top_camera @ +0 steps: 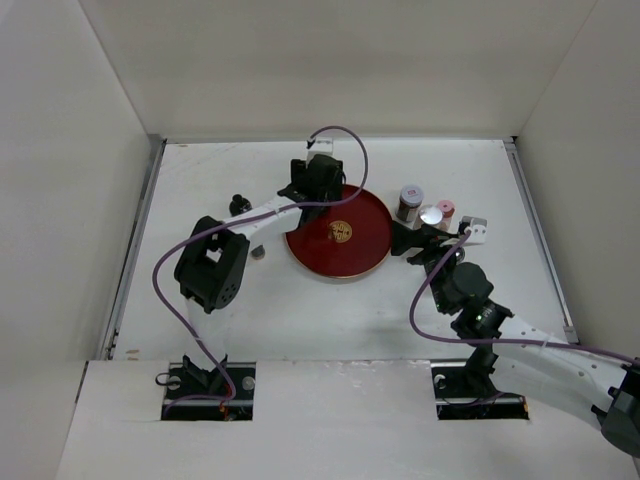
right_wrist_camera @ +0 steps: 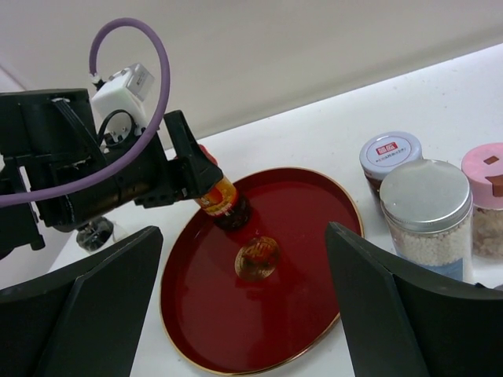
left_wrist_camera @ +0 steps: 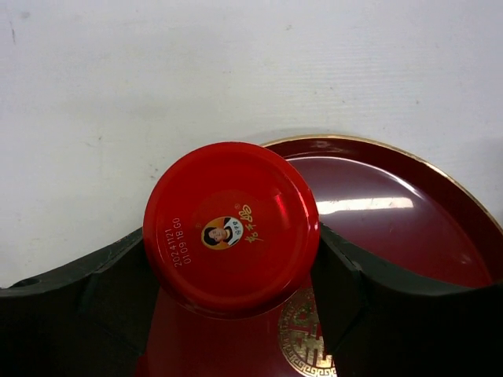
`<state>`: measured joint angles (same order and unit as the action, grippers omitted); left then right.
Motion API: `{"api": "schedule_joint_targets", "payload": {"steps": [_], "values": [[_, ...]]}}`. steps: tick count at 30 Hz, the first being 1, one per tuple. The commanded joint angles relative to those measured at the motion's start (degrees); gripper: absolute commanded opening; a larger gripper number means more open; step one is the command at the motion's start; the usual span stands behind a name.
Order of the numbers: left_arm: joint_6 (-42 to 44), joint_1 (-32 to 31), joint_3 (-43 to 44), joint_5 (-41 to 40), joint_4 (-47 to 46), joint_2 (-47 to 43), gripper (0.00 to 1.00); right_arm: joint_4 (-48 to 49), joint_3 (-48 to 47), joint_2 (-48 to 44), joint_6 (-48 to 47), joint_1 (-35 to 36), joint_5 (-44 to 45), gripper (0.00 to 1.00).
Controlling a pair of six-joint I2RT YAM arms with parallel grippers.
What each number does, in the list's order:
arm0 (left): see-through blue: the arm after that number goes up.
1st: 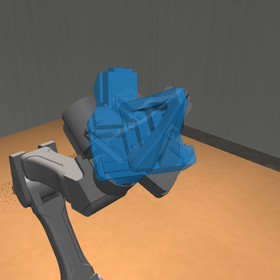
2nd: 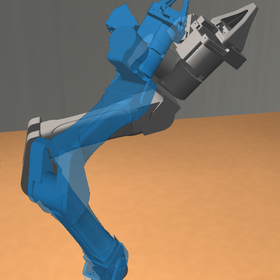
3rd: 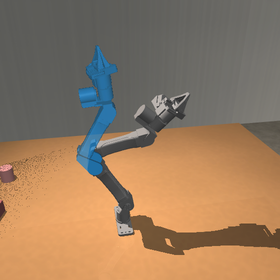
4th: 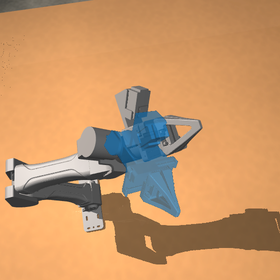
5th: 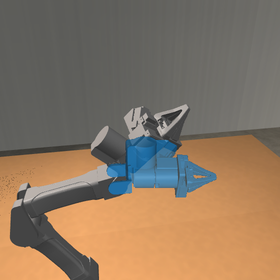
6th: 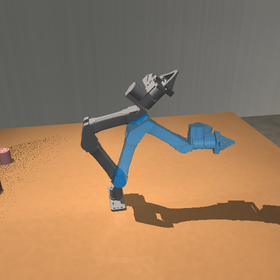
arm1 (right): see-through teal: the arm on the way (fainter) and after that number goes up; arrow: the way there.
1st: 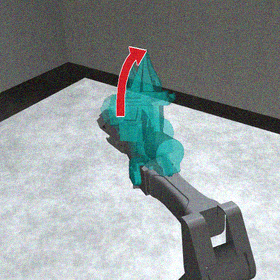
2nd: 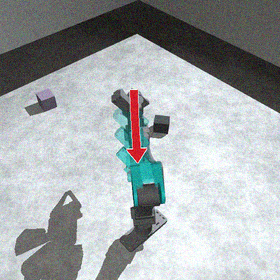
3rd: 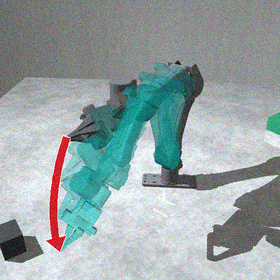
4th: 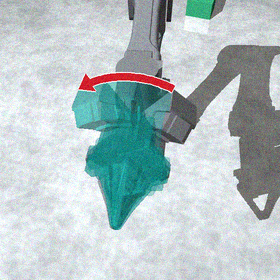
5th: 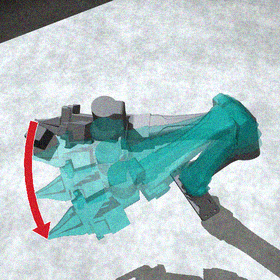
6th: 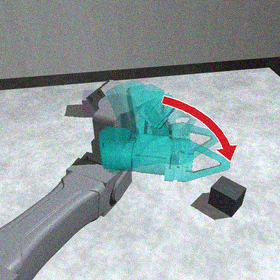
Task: Organize the condiment bottles
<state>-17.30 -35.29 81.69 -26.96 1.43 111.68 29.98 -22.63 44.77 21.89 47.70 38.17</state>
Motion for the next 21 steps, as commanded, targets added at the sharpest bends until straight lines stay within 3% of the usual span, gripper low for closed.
{"api": "schedule_joint_targets", "payload": {"steps": [1, 4, 8, 15, 18, 21], "values": [[0.8, 0.1, 1.2, -2.5, -9.4, -2.8, 0.72, 1.1, -1.2, 0.1, 0.3, 0.0, -0.9, 0.91], [0.8, 0.0, 0.5, -2.5, -9.5, -4.1, 0.88, 1.1, -1.2, 0.1, 0.4, 0.0, -0.9, 0.91], [0.6, -0.3, -1.7, -2.5, -10.5, -8.7, 0.94, 1.1, -1.2, 0.1, 0.4, 0.0, -0.9, 0.91], [-2.2, -0.2, -14.2, -6.7, -11.7, -25.1, 0.87, 1.1, -1.1, -0.2, 0.4, -0.1, -0.9, 0.91], [-5.5, 2.2, -23.0, -8.9, -8.7, -33.8, 0.79, 1.1, -1.1, 0.0, 0.5, -0.1, -1.0, 0.91], [-8.3, 5.7, -28.6, -8.7, -3.9, -39.1, 0.78, 1.2, -1.4, 0.8, 0.6, 0.0, -1.3, 0.91]]}}
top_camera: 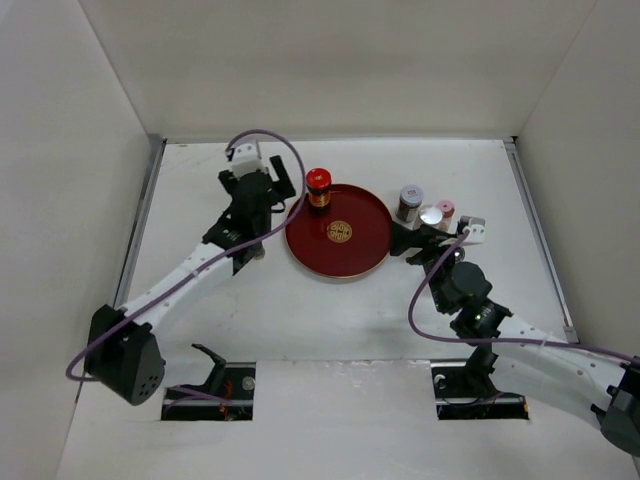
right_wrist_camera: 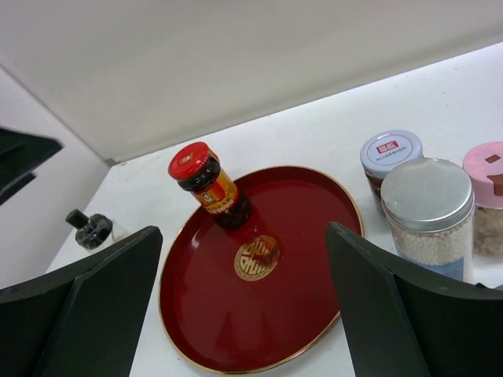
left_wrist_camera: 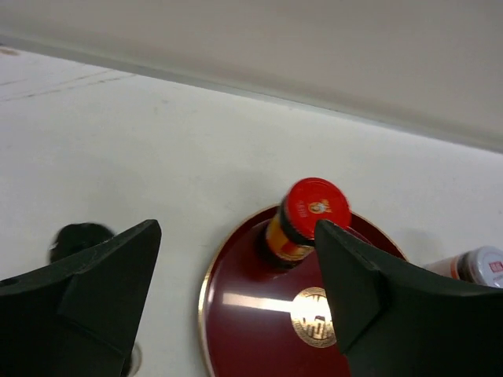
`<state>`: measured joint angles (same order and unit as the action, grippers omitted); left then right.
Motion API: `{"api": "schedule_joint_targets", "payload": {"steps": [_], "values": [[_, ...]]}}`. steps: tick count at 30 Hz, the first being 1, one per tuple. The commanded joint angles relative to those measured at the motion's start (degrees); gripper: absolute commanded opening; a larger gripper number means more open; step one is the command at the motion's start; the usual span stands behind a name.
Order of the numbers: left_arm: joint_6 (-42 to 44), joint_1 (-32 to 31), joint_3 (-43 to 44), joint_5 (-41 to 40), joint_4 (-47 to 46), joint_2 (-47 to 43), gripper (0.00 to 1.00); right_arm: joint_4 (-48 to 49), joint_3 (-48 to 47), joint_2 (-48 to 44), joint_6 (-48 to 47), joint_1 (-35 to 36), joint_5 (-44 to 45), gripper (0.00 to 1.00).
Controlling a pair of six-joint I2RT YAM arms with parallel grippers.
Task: Organize the condiment bottles
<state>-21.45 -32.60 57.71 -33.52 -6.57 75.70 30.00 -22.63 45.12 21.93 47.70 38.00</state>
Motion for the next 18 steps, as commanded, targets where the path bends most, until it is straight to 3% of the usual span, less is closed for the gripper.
{"api": "schedule_joint_targets", "payload": {"steps": [1, 7, 18], "values": [[-5.0, 4.4, -6.0, -1.9, 5.7, -4.1, 0.78, 1.3, -1.4, 0.8, 0.6, 0.0, -1.3, 0.91], [-6.0, 9.5, -10.0, -1.6, 8.2, -4.1, 0.8, 1.4, -1.7, 1.8, 0.7, 0.0, -1.9, 0.92], [-5.3, 14.0, -7.0, -0.1, 0.5, 9.5, 0.77, 1.2, -2.2, 2.6, 0.7, 0.1, -2.4, 0.93]]}}
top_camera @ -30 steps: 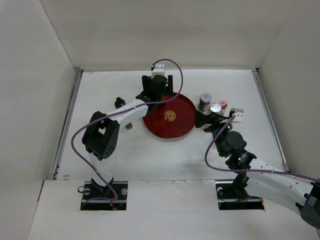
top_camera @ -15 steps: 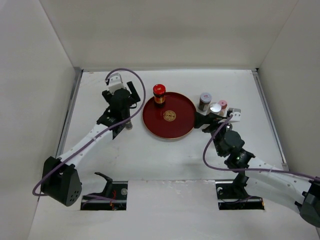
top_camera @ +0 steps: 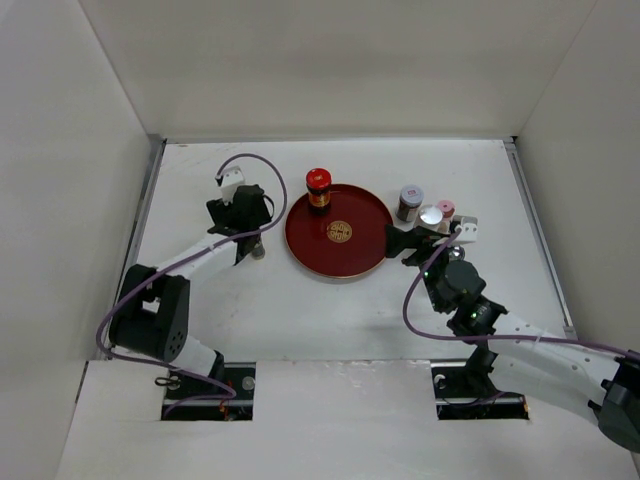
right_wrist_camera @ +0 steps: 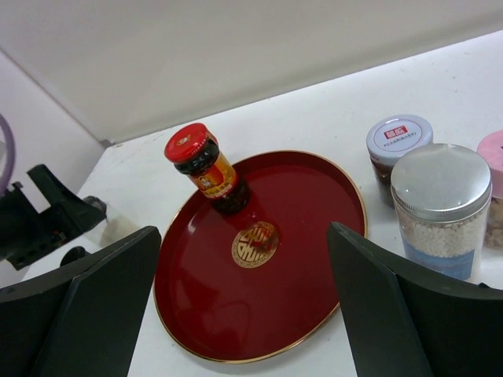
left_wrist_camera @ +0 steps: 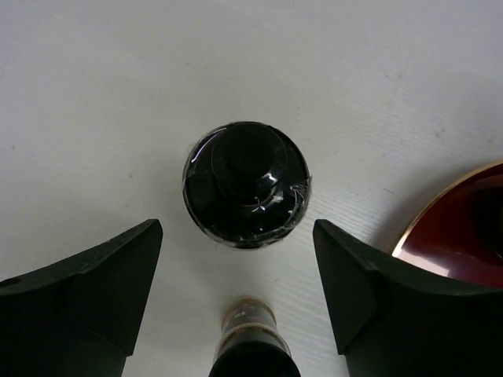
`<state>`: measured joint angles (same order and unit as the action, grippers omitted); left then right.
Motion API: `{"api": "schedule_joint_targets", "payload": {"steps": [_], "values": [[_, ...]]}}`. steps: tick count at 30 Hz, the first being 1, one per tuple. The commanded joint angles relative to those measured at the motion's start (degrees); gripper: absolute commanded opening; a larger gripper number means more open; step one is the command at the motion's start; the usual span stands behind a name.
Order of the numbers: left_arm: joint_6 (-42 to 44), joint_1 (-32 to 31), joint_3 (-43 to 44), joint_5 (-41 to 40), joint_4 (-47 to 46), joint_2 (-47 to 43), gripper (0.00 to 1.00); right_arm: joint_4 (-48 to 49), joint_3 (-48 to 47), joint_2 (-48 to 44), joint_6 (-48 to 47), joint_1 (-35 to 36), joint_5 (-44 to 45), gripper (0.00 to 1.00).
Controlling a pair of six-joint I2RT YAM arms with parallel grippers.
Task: Organize the condiment bottles
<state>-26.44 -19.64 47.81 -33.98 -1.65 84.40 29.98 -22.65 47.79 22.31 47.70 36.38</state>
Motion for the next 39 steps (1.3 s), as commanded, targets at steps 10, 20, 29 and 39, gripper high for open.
{"api": "schedule_joint_targets", "payload": {"steps": [10, 20, 29, 39], "values": [[1.0, 1.6, 6.0, -1.1, -6.3, 4.8, 0.71, 1.4, -2.2, 0.4, 0.5, 0.1, -1.7, 0.94], [1.5, 1.3, 7.6, -1.2, -6.6, 5.2, 0.45, 1.3, -2.0, -0.3, 0.5, 0.1, -1.8, 0.94], [7.9, -1.7, 9.3, -3.2, -15.0, -3.1, 0.41, 1.4, -2.2, -0.1, 0.5, 0.1, -1.8, 0.95], [6.8, -12.2, 11.4, 1.2, -12.5, -3.5, 0.41, 1.4, -2.0, -0.3, 0.5, 0.1, -1.7, 0.95]]}}
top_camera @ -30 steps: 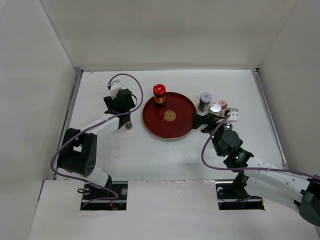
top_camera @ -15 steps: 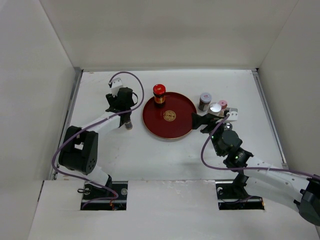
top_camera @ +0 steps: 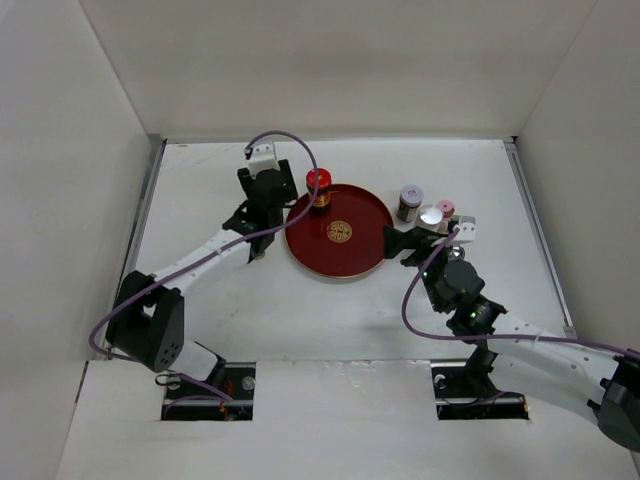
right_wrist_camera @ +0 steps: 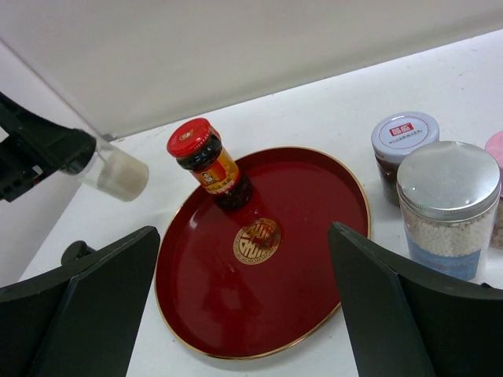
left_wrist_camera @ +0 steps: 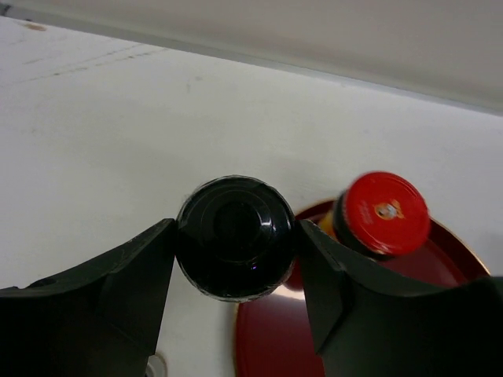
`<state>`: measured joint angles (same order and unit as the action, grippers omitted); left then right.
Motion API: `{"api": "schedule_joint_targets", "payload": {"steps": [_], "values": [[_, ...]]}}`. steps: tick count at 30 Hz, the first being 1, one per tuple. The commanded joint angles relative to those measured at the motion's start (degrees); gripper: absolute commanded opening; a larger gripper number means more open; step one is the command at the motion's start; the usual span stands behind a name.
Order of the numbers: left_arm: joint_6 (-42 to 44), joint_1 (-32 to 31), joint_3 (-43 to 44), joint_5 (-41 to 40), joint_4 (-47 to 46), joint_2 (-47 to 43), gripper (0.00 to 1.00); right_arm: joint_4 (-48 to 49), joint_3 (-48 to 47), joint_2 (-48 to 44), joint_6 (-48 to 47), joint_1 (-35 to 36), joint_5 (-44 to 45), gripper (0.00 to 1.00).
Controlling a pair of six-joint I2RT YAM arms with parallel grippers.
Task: Organize the condiment bottles
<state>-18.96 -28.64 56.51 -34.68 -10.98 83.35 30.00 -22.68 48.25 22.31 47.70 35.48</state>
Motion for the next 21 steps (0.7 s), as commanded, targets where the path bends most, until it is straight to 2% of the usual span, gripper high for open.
{"api": "schedule_joint_targets", "payload": {"steps": [1, 8, 21], "values": [[-1.2, -4.5, 2.8, 1.9, -2.6, -2.1, 0.41, 1.4, -2.0, -0.6, 0.5, 0.1, -0.8, 0.95], [-3.6, -9.5, 2.5, 2.2, -3.3, 1.5, 0.42, 1.4, -2.0, -0.6, 0.5, 0.1, -0.8, 0.95], [-2.9, -8.9, 1.9, 1.5, -8.5, 9.4, 0.44, 1.4, -1.9, -0.5, 0.5, 0.0, -0.8, 0.95]]}}
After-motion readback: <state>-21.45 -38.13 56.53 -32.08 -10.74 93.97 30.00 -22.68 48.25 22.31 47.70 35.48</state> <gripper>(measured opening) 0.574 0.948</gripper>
